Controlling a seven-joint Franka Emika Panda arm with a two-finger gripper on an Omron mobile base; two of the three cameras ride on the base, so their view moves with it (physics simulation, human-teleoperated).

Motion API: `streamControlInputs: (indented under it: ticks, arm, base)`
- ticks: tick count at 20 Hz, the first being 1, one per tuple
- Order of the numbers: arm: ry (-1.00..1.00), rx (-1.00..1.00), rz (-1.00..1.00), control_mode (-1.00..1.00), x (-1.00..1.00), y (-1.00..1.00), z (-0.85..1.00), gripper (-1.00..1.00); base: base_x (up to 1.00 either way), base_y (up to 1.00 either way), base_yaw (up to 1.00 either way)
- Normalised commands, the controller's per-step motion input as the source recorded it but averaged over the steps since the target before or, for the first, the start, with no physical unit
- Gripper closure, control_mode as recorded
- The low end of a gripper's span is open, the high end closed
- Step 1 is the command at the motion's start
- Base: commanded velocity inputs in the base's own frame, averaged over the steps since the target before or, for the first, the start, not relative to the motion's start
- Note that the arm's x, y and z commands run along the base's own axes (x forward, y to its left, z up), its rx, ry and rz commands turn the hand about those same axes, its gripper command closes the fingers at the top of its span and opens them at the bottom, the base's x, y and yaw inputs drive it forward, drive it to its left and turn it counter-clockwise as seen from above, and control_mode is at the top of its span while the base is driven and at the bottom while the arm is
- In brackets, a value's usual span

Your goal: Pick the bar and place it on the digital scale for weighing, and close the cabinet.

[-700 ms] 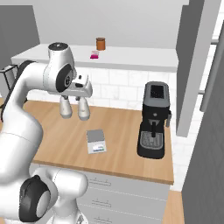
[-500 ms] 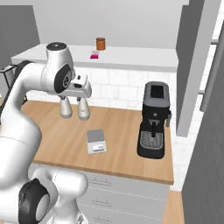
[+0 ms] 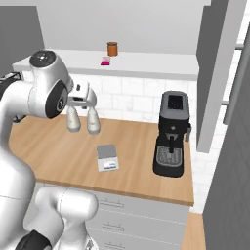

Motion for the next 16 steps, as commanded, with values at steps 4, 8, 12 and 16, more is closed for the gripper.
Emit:
streamControlInputs:
  ticks: [4,8,12,16]
  arm:
    - [-0.23,0.0,0.04,-1.0,-0.04,-0.04,0.51,-1.0]
    - [-0.11,0.0,0.0,-1.0,-0.01,-0.15,0.61,-1.0]
    - [-0.14,0.0,0.0,-1.0,0.0,-0.13,0.57,-1.0]
    - [-0.07,0.0,0.0,-1.0,0.0,-0.09,0.56,-1.0]
  base:
    - [0.0,0.0,0.0]
    - [0.0,0.0,0.0]
    - [0.0,0.0,0.0]
    - [0.0,0.0,0.0]
